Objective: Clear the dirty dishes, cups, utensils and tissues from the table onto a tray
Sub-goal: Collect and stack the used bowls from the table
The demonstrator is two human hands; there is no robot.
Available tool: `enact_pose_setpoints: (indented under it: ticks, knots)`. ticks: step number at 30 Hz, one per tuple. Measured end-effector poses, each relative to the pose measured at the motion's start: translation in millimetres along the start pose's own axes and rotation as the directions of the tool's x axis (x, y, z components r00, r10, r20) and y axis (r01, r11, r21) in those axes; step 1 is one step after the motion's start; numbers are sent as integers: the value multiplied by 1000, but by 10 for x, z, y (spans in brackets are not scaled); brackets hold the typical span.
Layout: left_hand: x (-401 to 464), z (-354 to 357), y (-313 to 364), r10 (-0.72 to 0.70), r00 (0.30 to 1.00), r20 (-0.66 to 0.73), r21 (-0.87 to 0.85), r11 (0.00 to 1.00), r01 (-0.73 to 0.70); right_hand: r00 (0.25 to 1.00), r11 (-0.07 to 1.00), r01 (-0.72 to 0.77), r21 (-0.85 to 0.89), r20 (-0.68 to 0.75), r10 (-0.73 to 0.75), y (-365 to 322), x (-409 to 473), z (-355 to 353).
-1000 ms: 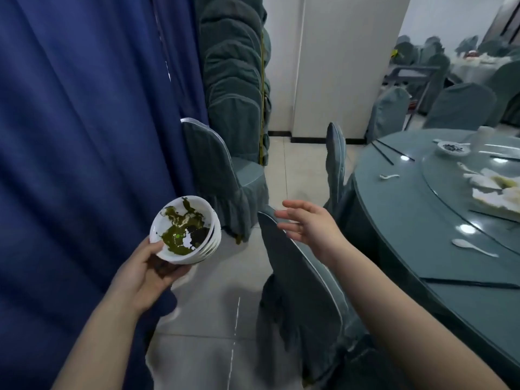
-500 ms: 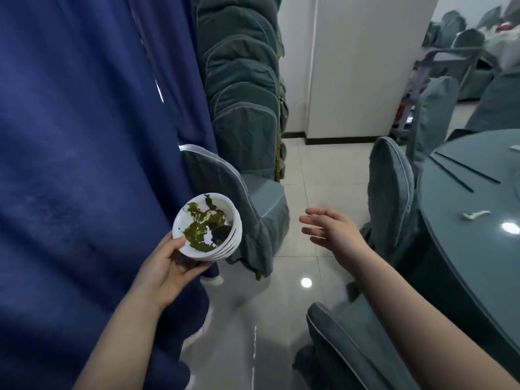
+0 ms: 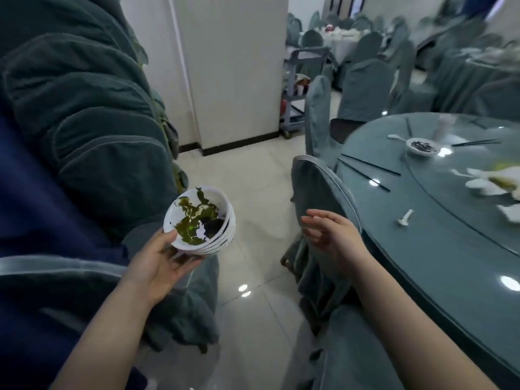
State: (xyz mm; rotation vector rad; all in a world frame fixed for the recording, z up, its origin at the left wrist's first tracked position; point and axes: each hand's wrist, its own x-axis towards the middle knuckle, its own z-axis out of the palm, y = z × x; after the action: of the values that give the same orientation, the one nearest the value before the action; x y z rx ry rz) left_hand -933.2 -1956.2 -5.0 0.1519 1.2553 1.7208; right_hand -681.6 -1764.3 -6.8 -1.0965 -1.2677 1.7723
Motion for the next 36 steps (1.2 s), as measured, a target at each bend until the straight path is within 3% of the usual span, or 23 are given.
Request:
enact_pose_setpoints:
  ticks: [3,8,14,22,27,31,36]
  knots:
    - [696,312,271,-60,991,118,51,997,55,989,995,49,88,-142,-37,-108,344,-114]
    - [1727,1025,463,-158,968,194,99,985,141,938,993,91,73,-341,-61,-384,863,-400]
    - [3020,1923,636,-199,930,309,143,976,162,895,987,131,98,-439,-75,-765,2085,-764]
    - [4493,3091,725,-236,911,339,214,962,170,912,995,27,95,-409,14,-1184,3782,-1015]
    - [5298,3576,637,-321,871,372,284,933,223,949,996,-81,23,-305,85,-1346,4585,-796]
    - [5979,3967,559,-389,814,431,415,887,204,958,970,-208,-123,-224,177,-1457,5179,-600]
    - [6856,4451,619,-501,674,542,535,825,183,919,941,-250,-227,-361,157,-1532,5855,-532]
